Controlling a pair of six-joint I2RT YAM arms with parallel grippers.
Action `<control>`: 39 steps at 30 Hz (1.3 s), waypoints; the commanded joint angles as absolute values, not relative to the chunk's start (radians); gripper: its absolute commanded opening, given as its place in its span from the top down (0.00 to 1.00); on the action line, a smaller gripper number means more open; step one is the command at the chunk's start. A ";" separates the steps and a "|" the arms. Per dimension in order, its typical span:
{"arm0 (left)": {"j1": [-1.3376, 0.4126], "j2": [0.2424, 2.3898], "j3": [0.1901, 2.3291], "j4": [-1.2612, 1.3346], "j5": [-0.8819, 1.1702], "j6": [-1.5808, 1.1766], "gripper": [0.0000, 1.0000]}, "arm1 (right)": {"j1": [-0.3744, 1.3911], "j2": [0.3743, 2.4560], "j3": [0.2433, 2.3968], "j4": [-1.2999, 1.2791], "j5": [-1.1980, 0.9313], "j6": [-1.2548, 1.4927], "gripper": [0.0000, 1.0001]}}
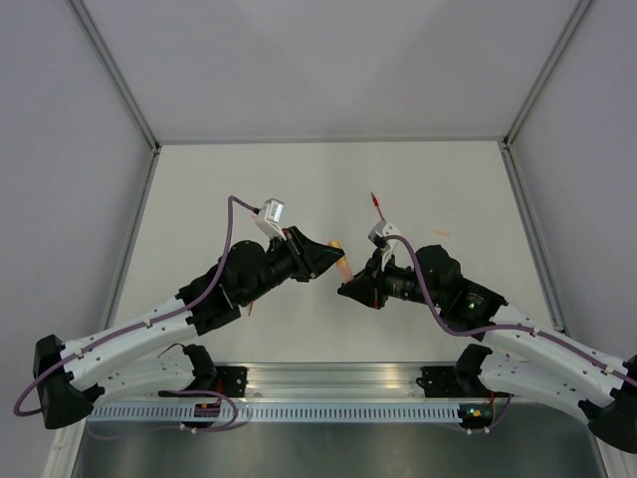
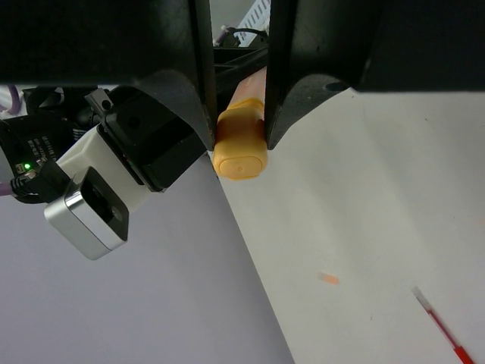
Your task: Insert the pens into the pen caps
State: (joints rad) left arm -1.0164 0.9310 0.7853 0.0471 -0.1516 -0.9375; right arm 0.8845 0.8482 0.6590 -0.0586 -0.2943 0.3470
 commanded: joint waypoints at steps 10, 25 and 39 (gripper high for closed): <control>-1.035 0.985 0.796 -0.123 -0.044 -0.923 0.91 | 0.882 0.857 0.680 -0.040 -0.172 0.322 1.00; -1.035 0.977 0.815 -0.092 0.060 -0.922 0.41 | 0.881 0.856 0.664 -0.011 -0.221 0.290 1.00; -1.034 0.755 0.785 -0.077 0.006 -0.686 0.22 | 0.881 0.807 0.649 0.041 -0.350 0.321 1.00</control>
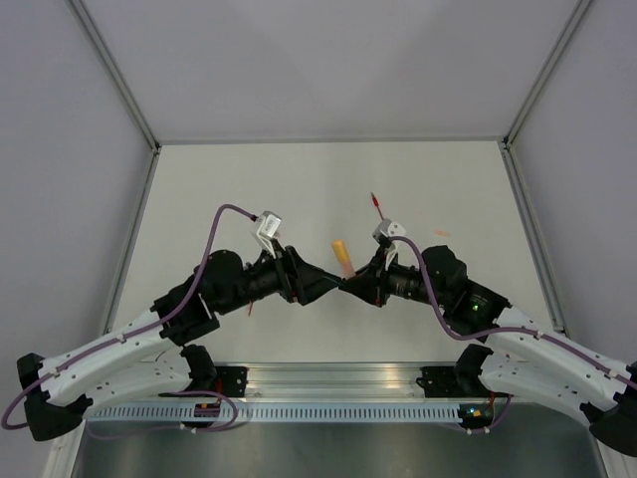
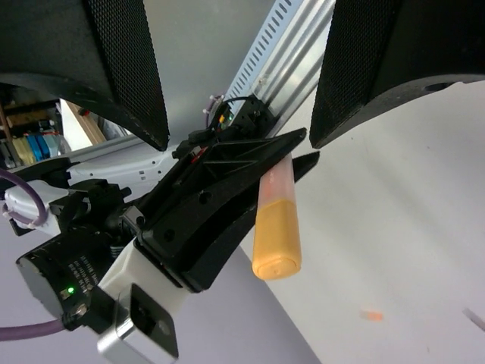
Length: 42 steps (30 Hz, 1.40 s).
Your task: Insert the pens into the pen caps
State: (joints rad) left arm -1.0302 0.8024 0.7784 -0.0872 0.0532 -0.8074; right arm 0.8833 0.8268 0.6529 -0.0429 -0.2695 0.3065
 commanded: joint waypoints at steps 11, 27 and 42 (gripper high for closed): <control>-1.034 0.710 0.880 -0.074 -0.036 -0.450 0.16 | 0.881 0.799 0.635 0.118 -0.558 0.365 1.00; -1.034 0.733 0.897 0.051 -0.035 -0.376 0.98 | 0.882 0.816 0.629 0.150 -0.621 0.390 1.00; -1.034 0.798 0.772 0.310 -0.005 -0.687 0.98 | 0.882 0.813 0.615 0.202 -0.680 0.417 1.00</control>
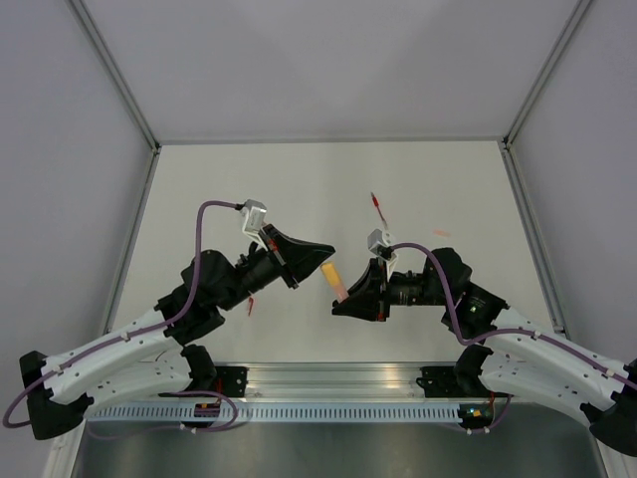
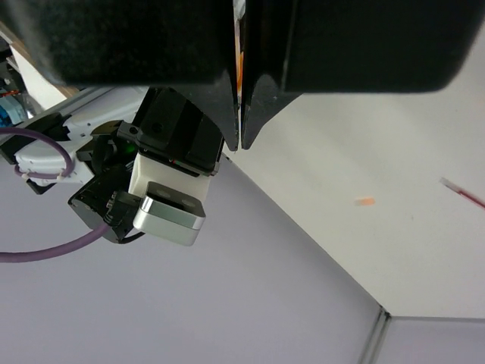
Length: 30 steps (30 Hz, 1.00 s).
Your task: Insert the pens into the pen caps
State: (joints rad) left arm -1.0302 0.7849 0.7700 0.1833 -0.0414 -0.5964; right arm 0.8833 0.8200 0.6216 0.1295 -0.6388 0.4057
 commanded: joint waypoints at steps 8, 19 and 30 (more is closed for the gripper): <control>-1.034 0.854 0.772 0.411 0.058 -0.707 0.98 | 0.882 0.816 0.615 0.209 -0.689 0.426 1.00; -1.035 0.902 0.739 0.486 0.179 -0.684 0.98 | 0.882 0.789 0.611 0.210 -0.660 0.430 1.00; -1.037 0.974 0.658 0.587 0.330 -0.695 0.98 | 0.882 0.747 0.597 0.225 -0.592 0.426 1.00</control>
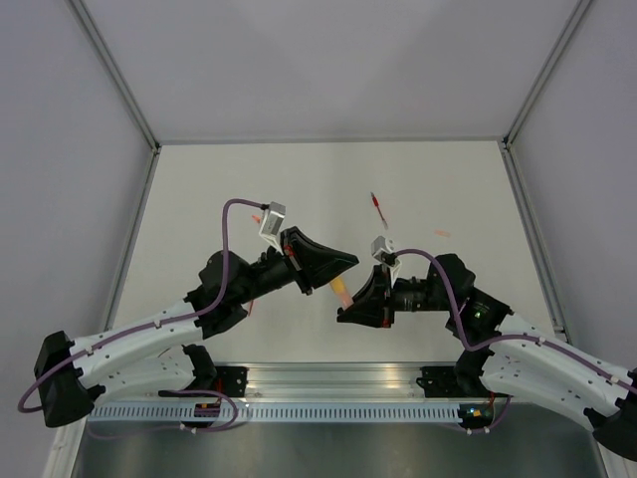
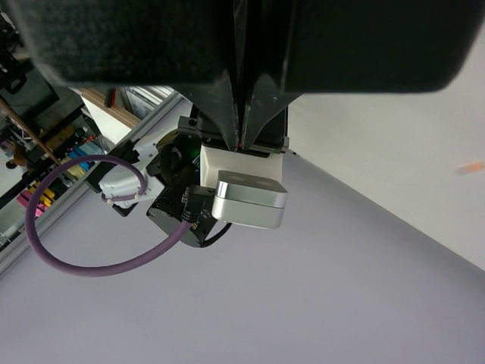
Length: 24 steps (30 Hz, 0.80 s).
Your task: Insert the pens into the pen caps
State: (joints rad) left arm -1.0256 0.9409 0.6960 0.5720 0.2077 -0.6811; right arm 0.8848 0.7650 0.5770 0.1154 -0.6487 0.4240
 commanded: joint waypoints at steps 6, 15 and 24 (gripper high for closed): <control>-1.051 1.006 0.626 0.604 0.362 -0.684 0.98 | 0.882 0.738 0.597 0.221 -0.569 0.419 1.00; -1.061 1.037 0.597 0.624 0.383 -0.663 0.98 | 0.882 0.710 0.595 0.198 -0.528 0.400 1.00; -1.086 1.078 0.575 0.687 0.382 -0.667 0.98 | 0.882 0.695 0.588 0.210 -0.500 0.399 1.00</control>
State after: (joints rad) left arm -1.0321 1.0336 0.6243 0.7670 0.2699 -0.6720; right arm 0.8928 0.7208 0.5610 -0.0116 -0.6010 0.4099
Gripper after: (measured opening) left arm 0.025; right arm 0.188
